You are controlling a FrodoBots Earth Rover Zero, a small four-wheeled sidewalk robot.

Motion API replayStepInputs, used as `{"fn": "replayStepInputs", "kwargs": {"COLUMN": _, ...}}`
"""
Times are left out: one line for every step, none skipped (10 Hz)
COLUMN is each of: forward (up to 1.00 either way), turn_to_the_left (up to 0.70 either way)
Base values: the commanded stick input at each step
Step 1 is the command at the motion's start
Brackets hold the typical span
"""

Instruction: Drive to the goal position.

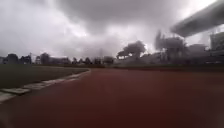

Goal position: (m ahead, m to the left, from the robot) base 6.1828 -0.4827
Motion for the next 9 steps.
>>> {"fn": "replayStepInputs", "kwargs": {"forward": 0.5, "turn_to_the_left": 0.0}}
{"fn": "replayStepInputs", "kwargs": {"forward": 0.5, "turn_to_the_left": 0.0}}
{"fn": "replayStepInputs", "kwargs": {"forward": 0.5, "turn_to_the_left": 0.0}}
{"fn": "replayStepInputs", "kwargs": {"forward": 0.5, "turn_to_the_left": 0.0}}
{"fn": "replayStepInputs", "kwargs": {"forward": 0.5, "turn_to_the_left": 0.0}}
{"fn": "replayStepInputs", "kwargs": {"forward": 0.5, "turn_to_the_left": 0.0}}
{"fn": "replayStepInputs", "kwargs": {"forward": 0.5, "turn_to_the_left": 0.0}}
{"fn": "replayStepInputs", "kwargs": {"forward": 0.5, "turn_to_the_left": 0.0}}
{"fn": "replayStepInputs", "kwargs": {"forward": 0.5, "turn_to_the_left": 0.0}}
